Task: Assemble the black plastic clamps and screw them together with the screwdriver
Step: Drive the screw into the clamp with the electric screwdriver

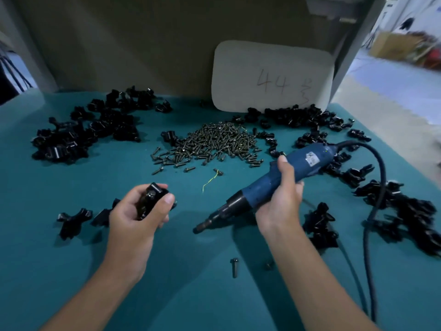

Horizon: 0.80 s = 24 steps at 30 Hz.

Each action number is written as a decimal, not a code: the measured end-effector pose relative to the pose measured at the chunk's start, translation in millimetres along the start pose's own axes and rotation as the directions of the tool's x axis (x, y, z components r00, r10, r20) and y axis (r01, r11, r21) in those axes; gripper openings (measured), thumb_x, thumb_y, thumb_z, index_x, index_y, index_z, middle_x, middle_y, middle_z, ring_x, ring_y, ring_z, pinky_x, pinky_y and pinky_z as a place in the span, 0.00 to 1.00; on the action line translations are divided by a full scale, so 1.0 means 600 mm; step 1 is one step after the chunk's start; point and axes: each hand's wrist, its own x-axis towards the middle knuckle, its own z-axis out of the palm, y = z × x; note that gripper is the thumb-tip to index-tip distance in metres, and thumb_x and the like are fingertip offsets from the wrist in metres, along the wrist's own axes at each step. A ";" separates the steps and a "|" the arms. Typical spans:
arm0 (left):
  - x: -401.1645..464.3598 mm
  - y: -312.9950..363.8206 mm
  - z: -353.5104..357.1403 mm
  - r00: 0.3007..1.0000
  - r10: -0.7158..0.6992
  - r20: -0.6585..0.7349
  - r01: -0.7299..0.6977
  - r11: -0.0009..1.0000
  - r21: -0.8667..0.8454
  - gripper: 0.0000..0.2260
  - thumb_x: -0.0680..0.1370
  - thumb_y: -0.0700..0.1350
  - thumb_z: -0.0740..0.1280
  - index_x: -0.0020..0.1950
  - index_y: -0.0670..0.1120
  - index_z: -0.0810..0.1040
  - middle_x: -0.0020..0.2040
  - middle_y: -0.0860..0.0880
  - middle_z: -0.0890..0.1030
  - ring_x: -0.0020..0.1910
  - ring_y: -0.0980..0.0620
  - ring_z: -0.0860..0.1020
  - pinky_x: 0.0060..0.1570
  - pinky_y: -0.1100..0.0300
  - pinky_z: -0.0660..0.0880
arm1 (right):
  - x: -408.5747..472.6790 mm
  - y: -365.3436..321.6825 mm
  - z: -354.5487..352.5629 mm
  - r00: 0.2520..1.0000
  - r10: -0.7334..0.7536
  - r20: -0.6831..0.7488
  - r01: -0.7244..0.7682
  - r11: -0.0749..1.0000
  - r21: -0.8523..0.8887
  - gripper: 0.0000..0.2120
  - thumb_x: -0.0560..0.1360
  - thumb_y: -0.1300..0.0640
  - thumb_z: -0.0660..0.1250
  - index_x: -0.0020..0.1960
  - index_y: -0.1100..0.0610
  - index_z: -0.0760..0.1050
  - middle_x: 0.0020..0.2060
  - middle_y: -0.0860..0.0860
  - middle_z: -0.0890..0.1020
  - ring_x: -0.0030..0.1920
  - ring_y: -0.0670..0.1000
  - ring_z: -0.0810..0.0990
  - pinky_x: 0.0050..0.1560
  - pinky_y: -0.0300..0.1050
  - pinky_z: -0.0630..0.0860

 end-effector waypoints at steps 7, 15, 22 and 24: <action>-0.005 0.004 0.003 0.994 0.103 0.036 -0.107 0.979 0.173 0.13 0.70 0.61 0.71 0.52 0.61 0.85 0.43 0.57 0.83 0.41 0.61 0.78 0.44 0.69 0.76 | 0.012 0.017 -0.011 1.000 -0.018 0.025 0.020 0.996 -0.092 0.16 0.77 0.46 0.73 0.59 0.47 0.71 0.52 0.46 0.82 0.52 0.49 0.82 0.54 0.51 0.80; -0.009 0.010 0.009 0.981 0.154 0.113 -0.179 0.948 0.262 0.13 0.74 0.62 0.66 0.54 0.60 0.84 0.43 0.60 0.82 0.38 0.65 0.75 0.41 0.77 0.68 | 0.048 -0.037 -0.055 0.993 -0.044 0.111 0.117 0.558 -0.821 0.24 0.72 0.32 0.70 0.51 0.52 0.79 0.42 0.50 0.84 0.38 0.50 0.80 0.38 0.45 0.72; -0.010 0.009 0.013 0.981 0.153 0.121 -0.181 0.949 0.260 0.17 0.74 0.61 0.65 0.59 0.55 0.82 0.30 0.63 0.75 0.28 0.66 0.70 0.31 0.77 0.64 | 0.063 -0.062 -0.068 0.994 -0.039 0.099 0.100 0.034 -0.994 0.37 0.72 0.24 0.60 0.42 0.60 0.80 0.29 0.50 0.84 0.37 0.53 0.81 0.37 0.50 0.79; -0.012 0.008 0.014 0.982 0.147 0.122 -0.176 0.943 0.282 0.18 0.73 0.62 0.64 0.57 0.57 0.82 0.31 0.61 0.75 0.28 0.63 0.69 0.30 0.75 0.63 | 0.065 -0.063 -0.064 0.993 -0.026 0.115 0.110 -0.151 -0.982 0.38 0.75 0.26 0.55 0.52 0.62 0.78 0.38 0.54 0.81 0.42 0.56 0.79 0.38 0.49 0.75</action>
